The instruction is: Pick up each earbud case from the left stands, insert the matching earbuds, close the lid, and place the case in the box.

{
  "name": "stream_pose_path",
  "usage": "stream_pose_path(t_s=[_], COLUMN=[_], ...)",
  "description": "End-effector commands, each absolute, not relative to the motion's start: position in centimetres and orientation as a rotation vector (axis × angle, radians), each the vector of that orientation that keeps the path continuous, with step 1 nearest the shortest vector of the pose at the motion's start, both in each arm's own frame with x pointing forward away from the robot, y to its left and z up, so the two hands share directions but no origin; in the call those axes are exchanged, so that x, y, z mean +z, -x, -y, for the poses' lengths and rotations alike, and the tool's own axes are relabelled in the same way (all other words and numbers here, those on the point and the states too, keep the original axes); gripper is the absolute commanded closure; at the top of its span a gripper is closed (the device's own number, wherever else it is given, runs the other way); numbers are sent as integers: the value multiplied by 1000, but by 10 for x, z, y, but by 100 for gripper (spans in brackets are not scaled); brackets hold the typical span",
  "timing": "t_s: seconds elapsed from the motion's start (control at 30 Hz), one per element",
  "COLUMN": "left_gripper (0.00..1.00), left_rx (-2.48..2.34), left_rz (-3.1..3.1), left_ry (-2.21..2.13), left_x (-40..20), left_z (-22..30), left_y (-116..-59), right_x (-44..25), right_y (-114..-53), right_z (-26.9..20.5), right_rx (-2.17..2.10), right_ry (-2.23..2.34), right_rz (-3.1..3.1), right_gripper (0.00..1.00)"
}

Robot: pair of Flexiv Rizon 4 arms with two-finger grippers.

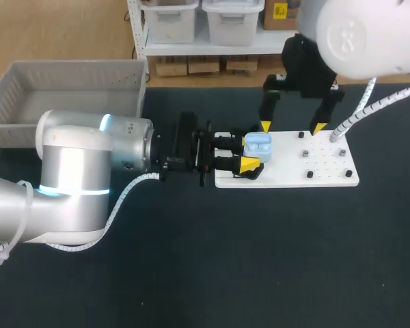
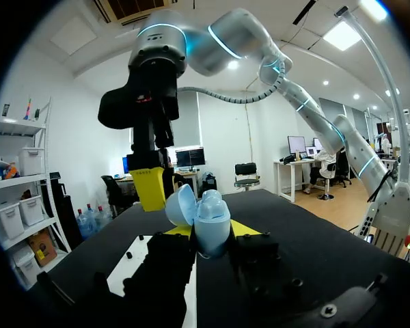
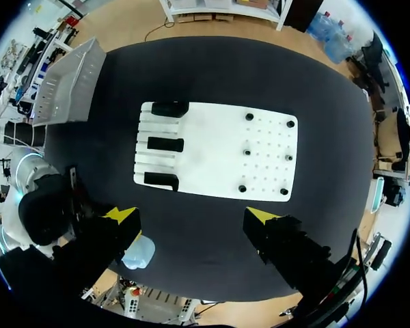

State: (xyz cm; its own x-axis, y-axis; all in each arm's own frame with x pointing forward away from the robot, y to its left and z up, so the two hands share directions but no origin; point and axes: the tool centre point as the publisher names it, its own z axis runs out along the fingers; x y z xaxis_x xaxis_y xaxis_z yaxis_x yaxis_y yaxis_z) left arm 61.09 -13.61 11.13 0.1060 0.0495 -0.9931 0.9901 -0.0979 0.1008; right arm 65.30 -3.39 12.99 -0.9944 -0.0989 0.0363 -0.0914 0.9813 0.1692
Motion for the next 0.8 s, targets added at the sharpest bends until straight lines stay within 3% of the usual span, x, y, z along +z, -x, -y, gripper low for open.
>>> stream_pose_path(t_s=[0.03, 0.4, 0.8], left_gripper=[100, 100, 100], left_rx=[-1168, -1168, -1171], left_rz=[-1124, -1124, -1194], left_ry=[-1362, -1362, -1323], left_x=[110, 110, 124], left_z=[136, 136, 123], left_y=[-609, -609, -605], right_x=[136, 143, 231], right_y=[-639, -622, -598], right_z=[33, 29, 53], right_rx=[-263, -275, -510], right_ry=[-182, -233, -324], right_rz=[3087, 3117, 3360], right_gripper=[0, 0, 0])
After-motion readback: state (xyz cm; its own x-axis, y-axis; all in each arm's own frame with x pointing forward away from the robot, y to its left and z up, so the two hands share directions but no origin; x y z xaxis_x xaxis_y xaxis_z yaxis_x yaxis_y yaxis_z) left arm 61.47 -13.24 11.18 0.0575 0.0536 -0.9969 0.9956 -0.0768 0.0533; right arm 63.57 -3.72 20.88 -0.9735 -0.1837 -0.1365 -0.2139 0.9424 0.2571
